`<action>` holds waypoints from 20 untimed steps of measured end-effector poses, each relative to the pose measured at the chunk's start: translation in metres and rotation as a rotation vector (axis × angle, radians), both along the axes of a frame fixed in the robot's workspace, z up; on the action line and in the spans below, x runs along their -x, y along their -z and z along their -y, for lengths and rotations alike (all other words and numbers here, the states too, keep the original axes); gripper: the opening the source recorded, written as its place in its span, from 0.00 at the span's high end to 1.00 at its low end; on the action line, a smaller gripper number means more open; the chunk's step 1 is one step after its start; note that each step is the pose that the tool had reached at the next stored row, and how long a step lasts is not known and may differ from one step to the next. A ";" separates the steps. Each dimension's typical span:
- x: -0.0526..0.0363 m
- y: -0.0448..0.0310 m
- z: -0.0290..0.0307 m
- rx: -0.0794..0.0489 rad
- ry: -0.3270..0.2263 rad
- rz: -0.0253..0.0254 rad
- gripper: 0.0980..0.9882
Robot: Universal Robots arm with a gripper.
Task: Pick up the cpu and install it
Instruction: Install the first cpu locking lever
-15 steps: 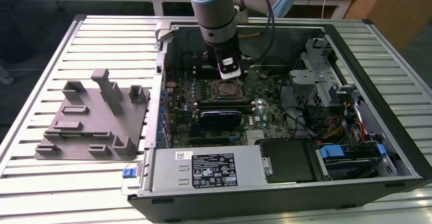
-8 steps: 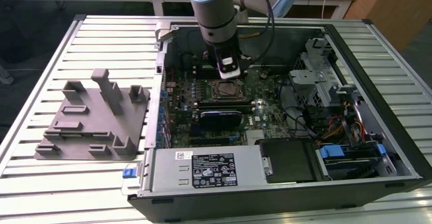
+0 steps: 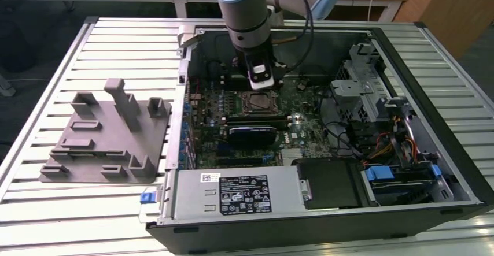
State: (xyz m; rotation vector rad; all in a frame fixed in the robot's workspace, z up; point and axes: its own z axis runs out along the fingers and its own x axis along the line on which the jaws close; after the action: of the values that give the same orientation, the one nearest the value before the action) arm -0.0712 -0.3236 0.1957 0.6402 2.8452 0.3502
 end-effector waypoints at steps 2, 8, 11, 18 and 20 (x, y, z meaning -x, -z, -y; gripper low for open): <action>0.0002 0.0000 -0.0005 0.000 0.000 0.0000 0.99; 0.0008 0.0023 -0.0006 0.001 0.001 0.0008 0.99; 0.0008 0.0036 -0.0005 0.004 0.001 0.0010 0.99; 0.0010 0.0059 0.0002 0.012 0.001 0.0011 0.99; 0.0011 0.0063 0.0003 0.012 0.001 0.0009 0.99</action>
State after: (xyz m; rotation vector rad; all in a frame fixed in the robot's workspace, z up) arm -0.0723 -0.3238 0.1894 0.6384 2.8440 0.3324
